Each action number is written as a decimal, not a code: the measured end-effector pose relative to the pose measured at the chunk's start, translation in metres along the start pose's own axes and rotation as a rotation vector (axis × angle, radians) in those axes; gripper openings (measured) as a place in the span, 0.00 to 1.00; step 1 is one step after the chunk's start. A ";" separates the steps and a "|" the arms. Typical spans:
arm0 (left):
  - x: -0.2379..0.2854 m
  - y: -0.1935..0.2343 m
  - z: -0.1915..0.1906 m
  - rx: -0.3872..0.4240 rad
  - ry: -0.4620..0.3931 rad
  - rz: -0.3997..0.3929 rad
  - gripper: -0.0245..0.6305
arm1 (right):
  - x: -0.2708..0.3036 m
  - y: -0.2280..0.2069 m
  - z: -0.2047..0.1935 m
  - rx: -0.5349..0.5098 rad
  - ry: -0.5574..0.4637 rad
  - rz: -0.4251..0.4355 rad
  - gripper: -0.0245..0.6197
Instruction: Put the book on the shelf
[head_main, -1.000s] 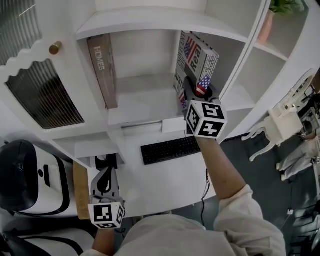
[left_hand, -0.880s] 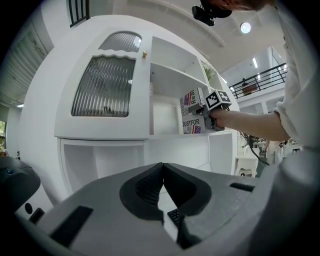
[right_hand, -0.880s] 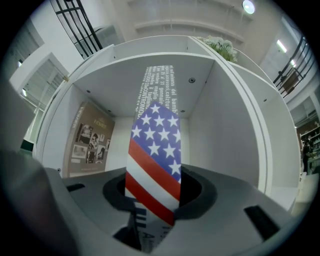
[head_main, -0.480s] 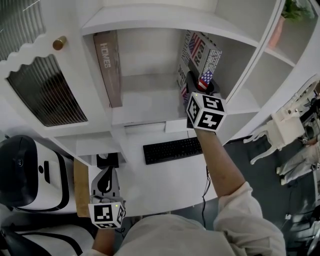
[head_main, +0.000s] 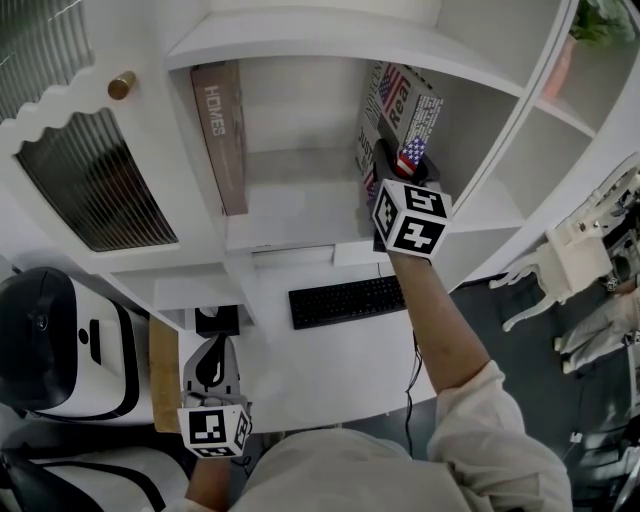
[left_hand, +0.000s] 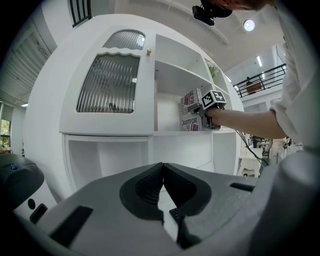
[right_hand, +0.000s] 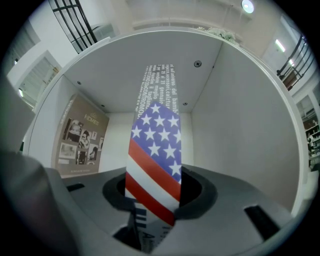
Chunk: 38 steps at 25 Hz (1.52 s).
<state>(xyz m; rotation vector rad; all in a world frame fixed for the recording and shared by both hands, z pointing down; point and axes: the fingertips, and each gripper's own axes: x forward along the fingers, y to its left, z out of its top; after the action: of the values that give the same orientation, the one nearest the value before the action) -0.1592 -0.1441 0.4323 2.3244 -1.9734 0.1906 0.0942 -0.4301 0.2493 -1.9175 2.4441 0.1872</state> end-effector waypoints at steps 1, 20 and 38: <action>0.000 0.000 0.000 0.000 0.000 0.001 0.04 | 0.000 0.000 0.000 0.000 0.000 0.001 0.29; -0.005 -0.007 0.004 0.007 -0.012 -0.007 0.04 | -0.009 0.007 0.006 -0.036 0.006 0.055 0.41; -0.007 -0.032 0.006 0.003 -0.027 -0.082 0.04 | -0.072 0.006 0.002 -0.055 0.011 0.068 0.40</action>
<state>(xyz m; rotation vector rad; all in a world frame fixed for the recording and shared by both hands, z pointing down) -0.1288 -0.1333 0.4262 2.4174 -1.8862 0.1572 0.1057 -0.3587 0.2552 -1.8627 2.5393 0.2490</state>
